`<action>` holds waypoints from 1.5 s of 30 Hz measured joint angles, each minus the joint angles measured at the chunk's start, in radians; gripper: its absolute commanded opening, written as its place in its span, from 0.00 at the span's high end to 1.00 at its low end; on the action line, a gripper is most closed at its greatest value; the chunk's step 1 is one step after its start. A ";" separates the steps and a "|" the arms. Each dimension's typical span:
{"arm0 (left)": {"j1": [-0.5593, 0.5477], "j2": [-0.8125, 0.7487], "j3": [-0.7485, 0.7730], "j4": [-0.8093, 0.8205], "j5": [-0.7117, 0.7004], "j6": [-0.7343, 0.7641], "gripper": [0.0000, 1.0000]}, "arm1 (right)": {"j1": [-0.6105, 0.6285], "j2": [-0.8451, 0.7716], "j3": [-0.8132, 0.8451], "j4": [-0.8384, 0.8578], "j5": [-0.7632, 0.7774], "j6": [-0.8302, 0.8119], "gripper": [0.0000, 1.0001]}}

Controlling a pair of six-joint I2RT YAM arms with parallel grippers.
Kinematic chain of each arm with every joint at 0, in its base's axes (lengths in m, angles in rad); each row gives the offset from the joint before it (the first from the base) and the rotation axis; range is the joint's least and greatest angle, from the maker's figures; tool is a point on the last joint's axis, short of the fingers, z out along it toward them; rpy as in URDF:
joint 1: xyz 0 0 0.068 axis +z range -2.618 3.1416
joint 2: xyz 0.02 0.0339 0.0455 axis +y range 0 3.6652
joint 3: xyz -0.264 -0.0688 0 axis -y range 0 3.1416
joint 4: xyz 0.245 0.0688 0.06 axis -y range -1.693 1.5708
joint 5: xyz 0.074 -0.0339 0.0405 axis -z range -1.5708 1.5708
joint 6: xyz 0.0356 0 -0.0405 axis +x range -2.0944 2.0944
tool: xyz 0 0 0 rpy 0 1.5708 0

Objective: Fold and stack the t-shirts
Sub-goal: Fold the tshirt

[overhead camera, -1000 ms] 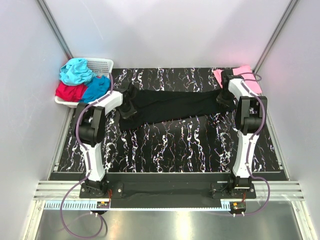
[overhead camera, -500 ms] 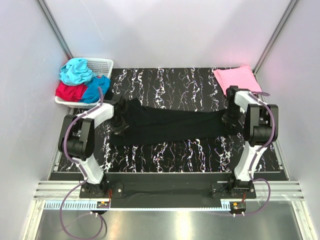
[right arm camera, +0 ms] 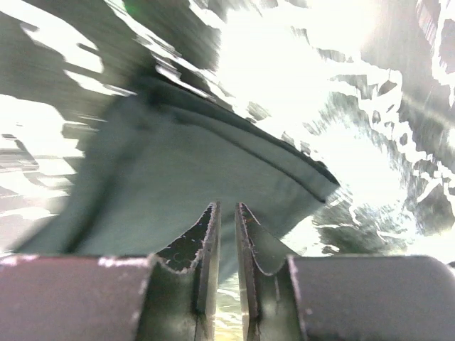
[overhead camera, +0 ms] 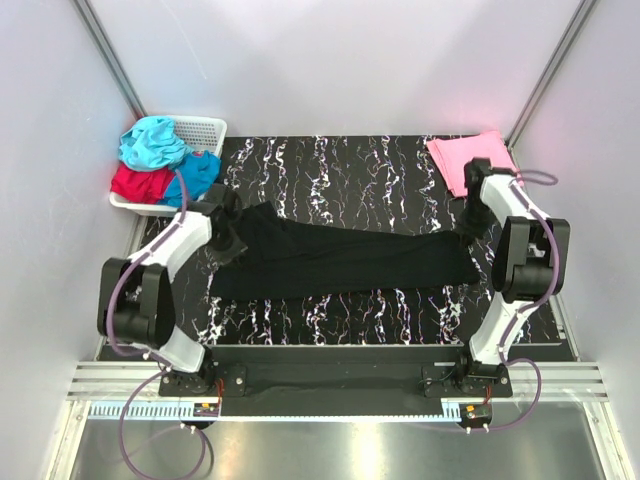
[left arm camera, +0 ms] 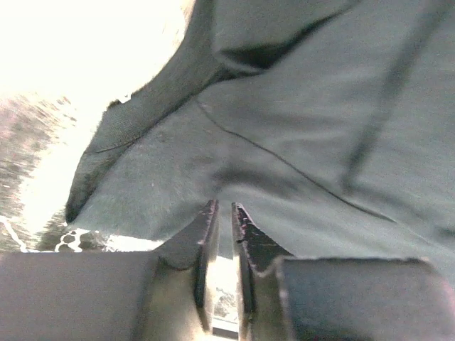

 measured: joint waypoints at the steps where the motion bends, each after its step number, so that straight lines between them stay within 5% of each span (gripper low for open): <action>1: 0.001 -0.023 0.018 -0.003 -0.002 0.010 0.79 | 0.000 -0.007 0.037 -0.004 0.001 -0.003 0.78; 11: -0.009 -0.110 0.154 0.014 -0.003 0.073 0.68 | 0.071 -0.037 0.277 -0.022 0.012 -0.018 0.76; 13: -0.013 -0.081 0.154 0.016 -0.002 0.082 0.64 | 0.109 -0.023 0.285 -0.016 -0.015 -0.040 0.69; 15: -0.017 -0.025 0.156 0.027 0.003 0.097 0.58 | 0.162 -0.008 0.282 0.002 -0.037 -0.074 0.51; 19: -0.022 0.063 0.156 0.051 0.008 0.122 0.45 | 0.284 -0.012 0.248 0.093 -0.106 -0.147 0.45; 26: -0.018 0.105 0.226 0.095 -0.003 0.129 0.44 | 0.415 -0.028 0.240 0.232 -0.302 -0.225 0.50; 34: 0.013 0.200 0.243 0.130 0.010 0.102 0.58 | 0.512 0.077 0.333 0.306 -0.487 -0.266 0.55; 39: 0.021 0.232 0.232 0.139 0.072 0.103 0.57 | 0.568 0.144 0.356 0.320 -0.484 -0.265 0.56; 45: -0.021 0.222 0.213 0.132 0.135 0.119 0.52 | 0.558 0.192 0.410 0.262 -0.300 -0.258 0.55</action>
